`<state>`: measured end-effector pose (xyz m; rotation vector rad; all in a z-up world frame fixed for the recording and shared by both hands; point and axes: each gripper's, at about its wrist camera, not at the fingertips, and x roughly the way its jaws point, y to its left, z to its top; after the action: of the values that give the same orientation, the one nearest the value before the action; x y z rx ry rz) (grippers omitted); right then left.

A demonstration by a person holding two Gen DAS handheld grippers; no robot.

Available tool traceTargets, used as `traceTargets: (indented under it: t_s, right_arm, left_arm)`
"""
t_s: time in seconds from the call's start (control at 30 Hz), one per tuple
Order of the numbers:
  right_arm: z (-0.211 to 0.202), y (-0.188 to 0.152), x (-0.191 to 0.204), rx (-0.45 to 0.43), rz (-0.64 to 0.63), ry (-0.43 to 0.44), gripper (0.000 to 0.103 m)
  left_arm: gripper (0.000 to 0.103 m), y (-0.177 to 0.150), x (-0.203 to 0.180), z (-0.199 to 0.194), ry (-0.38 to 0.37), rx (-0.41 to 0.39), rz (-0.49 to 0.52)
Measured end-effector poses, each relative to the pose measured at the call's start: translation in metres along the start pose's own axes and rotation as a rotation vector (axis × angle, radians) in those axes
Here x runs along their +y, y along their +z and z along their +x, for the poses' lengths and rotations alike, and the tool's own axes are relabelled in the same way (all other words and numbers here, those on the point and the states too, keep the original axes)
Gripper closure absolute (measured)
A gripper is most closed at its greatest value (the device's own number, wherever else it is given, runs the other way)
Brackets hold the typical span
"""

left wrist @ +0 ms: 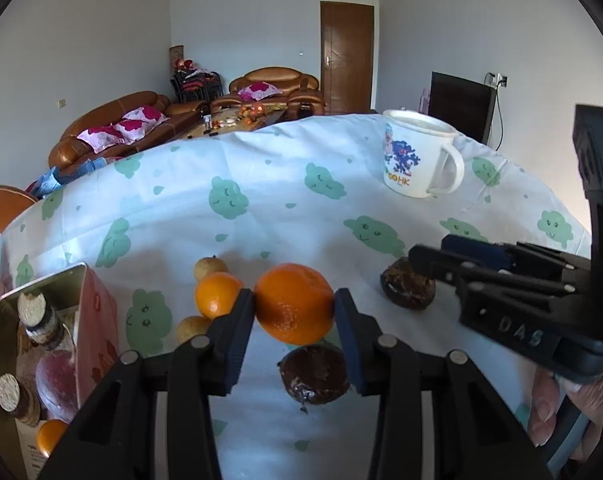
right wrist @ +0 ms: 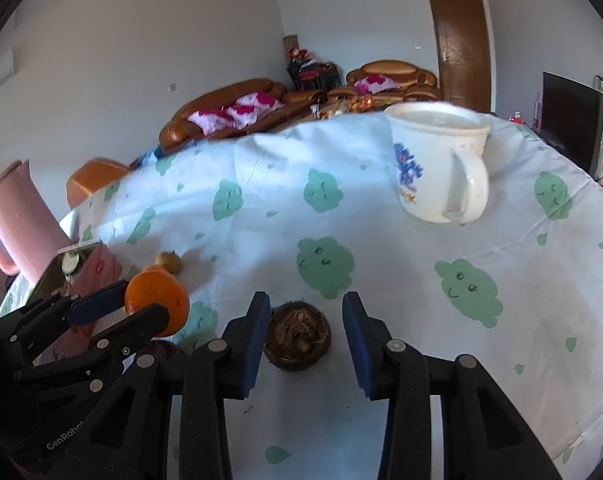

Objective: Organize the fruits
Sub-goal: 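Grasp the orange with the left gripper while the right gripper grasps the brown taro ball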

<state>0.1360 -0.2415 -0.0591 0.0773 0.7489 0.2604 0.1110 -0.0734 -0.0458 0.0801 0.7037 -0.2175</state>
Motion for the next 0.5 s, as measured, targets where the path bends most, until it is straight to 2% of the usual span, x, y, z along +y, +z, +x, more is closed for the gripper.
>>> traceTargets:
  t_s: [0.17, 0.4, 0.47, 0.5]
  right_arm:
    - [0.013, -0.001, 0.009, 0.064, -0.047, 0.001, 0.063]
    - [0.016, -0.003, 0.01, 0.083, -0.06, -0.018, 0.061]
    - [0.022, -0.003, 0.01, 0.112, -0.055, -0.025, 0.045]
    - [0.028, -0.003, 0.007, 0.14, -0.043, -0.027, 0.043]
  left_arm:
    - [0.061, 0.0, 0.006, -0.004, 0.016, -0.026, -0.022]
    - [0.061, 0.0, 0.015, -0.007, 0.03, -0.044, -0.059]
    - [0.061, -0.001, 0.016, -0.008, 0.03, -0.049, -0.063]
    - [0.061, -0.001, 0.016, -0.008, 0.029, -0.051, -0.064]
